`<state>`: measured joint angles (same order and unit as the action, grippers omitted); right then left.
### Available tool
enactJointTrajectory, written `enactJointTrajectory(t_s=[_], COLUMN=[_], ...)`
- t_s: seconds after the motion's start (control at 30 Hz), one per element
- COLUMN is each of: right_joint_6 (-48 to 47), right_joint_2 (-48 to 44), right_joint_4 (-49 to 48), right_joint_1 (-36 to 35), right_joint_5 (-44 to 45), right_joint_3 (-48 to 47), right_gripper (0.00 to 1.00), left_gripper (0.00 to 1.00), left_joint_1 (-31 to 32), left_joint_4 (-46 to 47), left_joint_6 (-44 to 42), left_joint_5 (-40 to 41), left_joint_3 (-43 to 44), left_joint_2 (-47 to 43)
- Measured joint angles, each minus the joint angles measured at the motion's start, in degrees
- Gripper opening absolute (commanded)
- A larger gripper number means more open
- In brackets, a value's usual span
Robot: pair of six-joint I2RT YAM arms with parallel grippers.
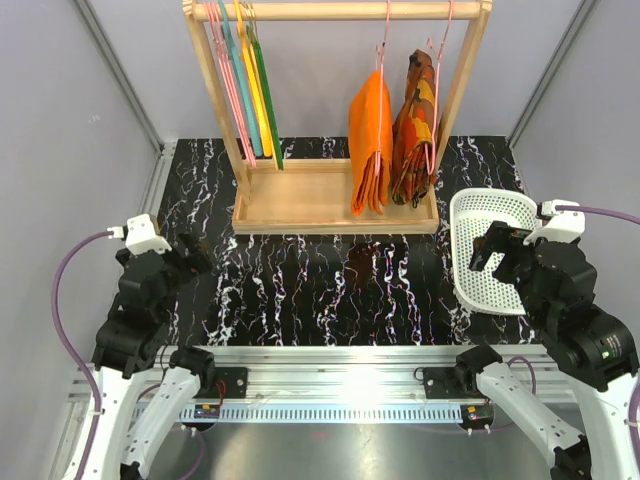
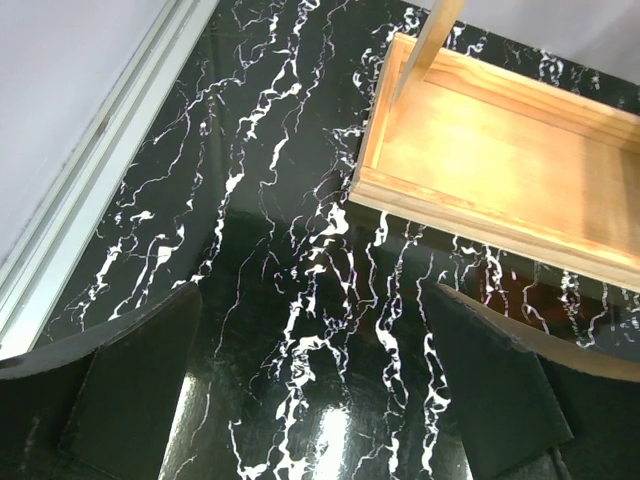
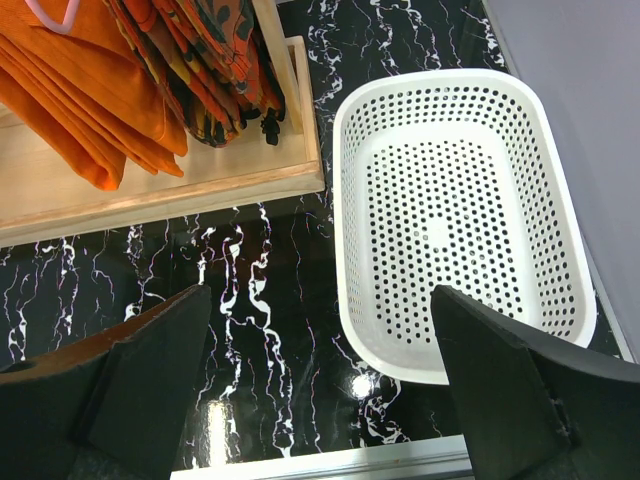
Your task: Remove the trousers from the hanger
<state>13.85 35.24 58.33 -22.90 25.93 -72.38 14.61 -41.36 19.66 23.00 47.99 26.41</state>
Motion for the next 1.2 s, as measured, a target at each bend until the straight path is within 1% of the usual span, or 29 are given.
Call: enactJointTrajectory(t_s=[0.1,0.2,0.37,0.5,0.6,0.63,0.67,0.73,0.83,0.9,1.0,1.07,1.2], right_joint_6=[0.0,0.1,0.9,1.4,1.6,1.7,1.9,2.3,2.5,2.7,3.2,3.9,5.5], right_joint_2=[0.0,0.1,0.6,0.8,0.8,0.8,0.7,0.4,-0.3,-1.1,-2.8,-4.4,-8.2], right_joint_4=[0.0,0.0,0.0,0.0,-0.2,-0.2,-0.2,-0.3,-0.3,-0.2,0.0,0.3,0.9], right_joint_1=[0.0,0.0,0.0,0.0,0.0,0.0,0.0,0.0,0.0,0.0,0.0,0.0,0.0], right_joint_5=[0.0,-0.1,-0.1,-0.1,-1.6,-2.1,-3.0,-3.9,-5.2,-5.9,-6.7,-7.7,-10.5], right_joint_3=[0.0,0.0,0.0,0.0,0.0,0.1,0.2,0.4,0.5,0.5,0.5,0.5,0.5], right_gripper=[0.99,0.99,0.99,0.99,0.99,0.99,0.99,0.99,0.99,0.99,0.99,1.0,0.99], left_gripper=[0.99,0.99,0.99,0.99,0.99,0.99,0.99,0.99,0.99,0.99,0.99,0.99,0.99], left_joint_1=[0.0,0.0,0.0,0.0,0.3,0.9,2.8,7.6,17.2,24.1,32.8,37.1,41.7], left_joint_4=[-0.4,-0.8,-1.6,-0.5,2.9,4.3,5.7,7.5,8.6,8.2,8.3,8.9,10.2], left_joint_6=[0.7,1.4,1.5,1.6,3.0,3.5,4.3,4.8,4.3,2.9,-0.8,-3.7,-9.2], left_joint_5=[-1.0,-3.6,-10.7,-20.0,-30.0,-32.1,-34.4,-36.3,-35.2,-32.2,-24.1,-17.9,-6.9], left_joint_3=[1.7,4.5,14.1,24.5,33.0,34.7,37.5,42.2,50.3,56.8,65.8,70.0,70.8], left_joint_2=[0.6,1.9,6.3,11.6,17.2,18.6,20.9,25.0,32.3,38.0,47.3,53.0,60.7])
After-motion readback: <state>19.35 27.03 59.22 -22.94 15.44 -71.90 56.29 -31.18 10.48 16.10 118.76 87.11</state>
